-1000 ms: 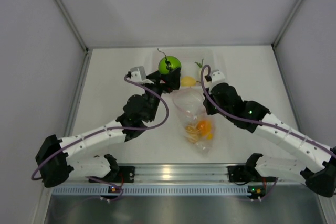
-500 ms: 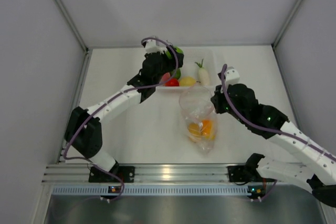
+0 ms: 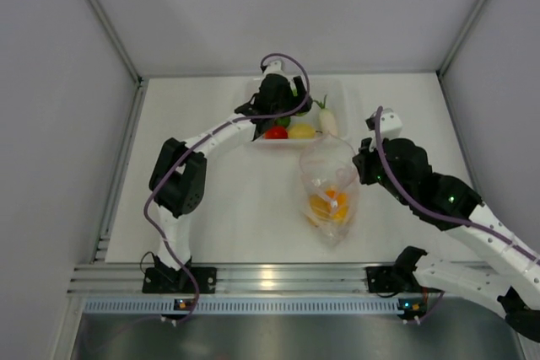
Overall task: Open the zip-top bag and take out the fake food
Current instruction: Place the fake fruit in the bin, then pick up the fake fruit from the zipper food storage bag.
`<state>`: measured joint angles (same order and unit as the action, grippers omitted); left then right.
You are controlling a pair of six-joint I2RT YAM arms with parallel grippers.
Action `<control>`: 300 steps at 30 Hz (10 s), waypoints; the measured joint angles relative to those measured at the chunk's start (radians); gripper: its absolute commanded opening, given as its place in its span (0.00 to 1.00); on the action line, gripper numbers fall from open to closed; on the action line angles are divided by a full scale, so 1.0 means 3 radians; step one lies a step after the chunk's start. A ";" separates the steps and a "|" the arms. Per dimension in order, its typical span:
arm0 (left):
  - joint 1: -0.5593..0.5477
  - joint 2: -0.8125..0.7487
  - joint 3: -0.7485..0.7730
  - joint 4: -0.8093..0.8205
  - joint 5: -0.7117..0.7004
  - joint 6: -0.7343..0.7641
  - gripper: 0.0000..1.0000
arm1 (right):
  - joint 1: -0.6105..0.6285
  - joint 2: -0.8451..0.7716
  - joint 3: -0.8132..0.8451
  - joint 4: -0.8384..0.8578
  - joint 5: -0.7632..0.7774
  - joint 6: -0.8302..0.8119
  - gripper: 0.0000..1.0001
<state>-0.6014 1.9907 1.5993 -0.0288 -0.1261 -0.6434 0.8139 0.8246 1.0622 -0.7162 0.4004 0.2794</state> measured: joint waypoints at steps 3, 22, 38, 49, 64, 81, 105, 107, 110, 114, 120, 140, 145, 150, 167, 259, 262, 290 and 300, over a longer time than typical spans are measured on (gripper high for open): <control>0.0045 0.0128 0.0076 -0.0064 0.0071 0.0031 0.88 | -0.0005 -0.0008 0.0001 -0.0020 -0.0003 0.0000 0.00; 0.0268 -0.0032 0.0388 -0.0343 0.0594 0.0238 0.98 | -0.0066 0.0141 -0.0003 -0.0018 -0.0086 0.0001 0.00; -0.0182 -0.2378 -0.0577 -0.0413 0.0792 0.0158 0.46 | -0.0084 0.0617 0.0352 0.0018 -0.0131 -0.0061 0.00; -0.1249 -0.2219 -0.0521 -0.0637 0.0352 0.0313 0.33 | -0.0085 0.0833 0.0922 -0.0081 -0.0366 -0.0149 0.00; -0.1995 -0.1747 -0.0741 -0.0820 -0.0848 0.0056 0.15 | -0.0088 0.0832 0.0996 -0.0312 -0.0538 -0.0075 0.00; -0.1934 -0.1083 -0.0842 -0.0973 -0.1151 -0.0359 0.18 | -0.0160 0.0740 0.0519 -0.0370 0.0095 0.0057 0.00; -0.1839 -0.0548 -0.0843 -0.0982 -0.1029 -0.0455 0.34 | -0.0306 0.0685 0.0238 -0.0388 0.0228 0.0003 0.00; -0.1822 -0.0460 -0.0797 -0.0977 -0.1024 -0.0454 0.35 | -0.0345 0.0675 0.0187 -0.0383 0.0215 0.0003 0.00; -0.1809 -0.0338 -0.0725 -0.0978 -0.0987 -0.0454 0.44 | -0.0429 0.0664 0.0097 -0.0354 0.0184 0.0003 0.00; -0.1809 -0.0209 -0.0650 -0.0978 -0.0944 -0.0469 0.46 | -0.0510 0.0641 -0.0022 -0.0343 0.0127 0.0004 0.00; -0.1809 -0.0170 -0.0640 -0.0978 -0.0959 -0.0488 0.44 | -0.0525 0.0626 -0.0067 -0.0305 0.0047 0.0005 0.00; -0.1816 -0.0357 -0.0595 -0.1133 -0.1268 -0.0343 0.39 | -0.0539 -0.0811 -0.1052 0.0753 -0.1015 0.1020 0.00; -0.1864 -0.0366 -0.0465 -0.1156 -0.0937 -0.0245 0.40 | -0.0539 -0.1030 -0.1139 0.0783 -0.0914 0.1212 0.00; -0.1935 -0.0366 -0.0361 -0.1166 -0.0638 -0.0197 0.40 | -0.0539 -0.0890 -0.1064 0.0703 -0.0732 0.1133 0.00; -0.1971 0.0042 -0.0153 -0.1162 -0.0314 -0.0177 0.12 | -0.0540 -0.0899 -0.0978 0.0273 -0.0081 0.0848 0.00; -0.1757 -0.0557 -0.1054 -0.0296 -0.0123 0.0839 0.07 | -0.0547 -0.0085 -0.0116 0.0338 -0.0870 -0.0084 0.00; -0.1728 -0.0423 -0.0905 -0.0320 -0.0173 0.0694 0.07 | -0.0547 -0.0086 -0.0117 0.0337 -0.0900 -0.0083 0.00; -0.1559 0.0373 -0.0160 -0.0473 -0.0608 0.0145 0.59 | -0.0579 -0.0221 -0.0379 0.0210 -0.0563 -0.0023 0.00; -0.1558 0.0546 0.0123 -0.0500 -0.0699 0.0284 0.76 | -0.0580 -0.0278 -0.0418 0.0163 -0.0468 -0.0032 0.00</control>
<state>-1.0687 2.1544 1.6363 -0.1787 -0.3359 -0.5583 0.6399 0.7410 0.9367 -0.6674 0.2600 0.2699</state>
